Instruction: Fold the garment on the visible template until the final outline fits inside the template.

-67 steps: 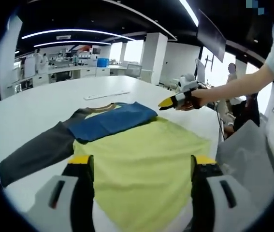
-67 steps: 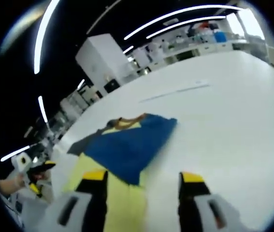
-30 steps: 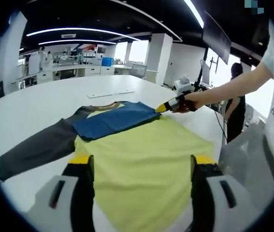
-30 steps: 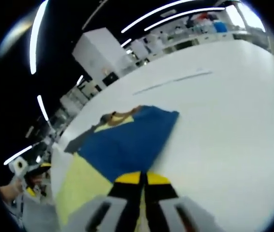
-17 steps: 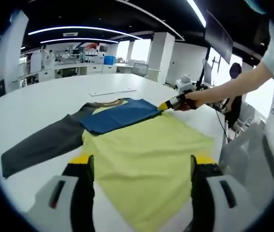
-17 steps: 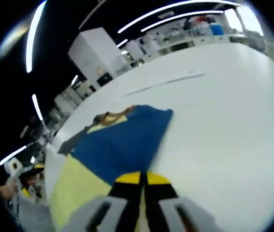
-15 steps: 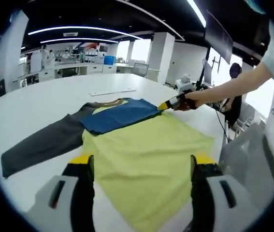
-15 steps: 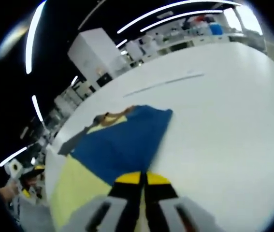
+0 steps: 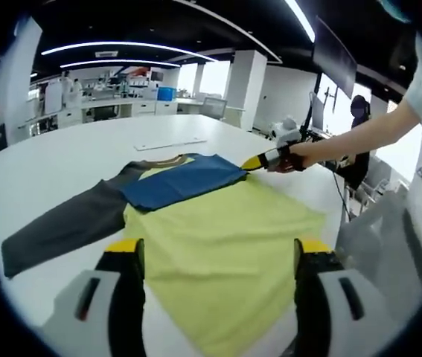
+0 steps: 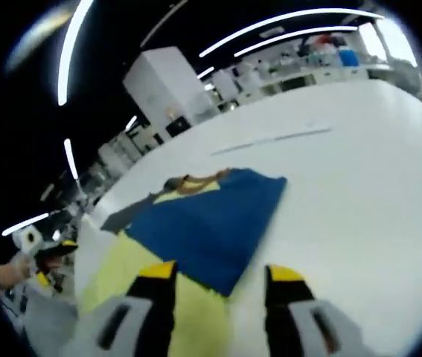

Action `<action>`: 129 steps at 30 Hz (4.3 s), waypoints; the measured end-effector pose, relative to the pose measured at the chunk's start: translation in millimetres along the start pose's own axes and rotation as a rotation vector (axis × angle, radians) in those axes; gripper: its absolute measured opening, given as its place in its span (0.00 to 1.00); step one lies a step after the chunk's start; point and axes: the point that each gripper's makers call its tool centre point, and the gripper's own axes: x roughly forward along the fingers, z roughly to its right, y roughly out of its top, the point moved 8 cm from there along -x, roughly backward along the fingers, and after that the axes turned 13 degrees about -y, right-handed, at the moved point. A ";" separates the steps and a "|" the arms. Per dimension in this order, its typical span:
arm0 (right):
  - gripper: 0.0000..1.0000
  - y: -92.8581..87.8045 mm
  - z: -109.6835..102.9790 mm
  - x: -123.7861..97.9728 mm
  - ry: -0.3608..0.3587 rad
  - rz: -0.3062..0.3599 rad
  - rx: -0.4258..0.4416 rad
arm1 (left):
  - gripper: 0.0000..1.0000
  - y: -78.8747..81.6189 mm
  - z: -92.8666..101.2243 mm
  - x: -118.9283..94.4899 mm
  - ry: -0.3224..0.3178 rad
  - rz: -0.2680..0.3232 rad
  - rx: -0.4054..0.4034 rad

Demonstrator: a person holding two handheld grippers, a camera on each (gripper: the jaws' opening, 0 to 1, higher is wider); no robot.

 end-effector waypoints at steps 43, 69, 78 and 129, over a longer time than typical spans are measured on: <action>0.99 -25.8 -57.9 -128.6 -0.003 0.137 -0.271 | 0.83 -8.5 -48.9 -34.1 0.017 -0.002 -0.016; 0.99 -36.8 -72.6 -141.5 -0.070 0.131 -0.218 | 0.79 -14.5 -160.0 -109.1 0.267 0.080 -0.130; 0.99 -35.7 -79.5 -139.1 -0.071 0.123 -0.214 | 0.75 -33.2 -202.1 -132.6 0.425 0.046 -0.192; 0.99 -75.4 -81.6 -158.1 -0.201 0.130 -0.105 | 0.00 -63.8 -251.4 -169.4 0.807 -0.063 -0.361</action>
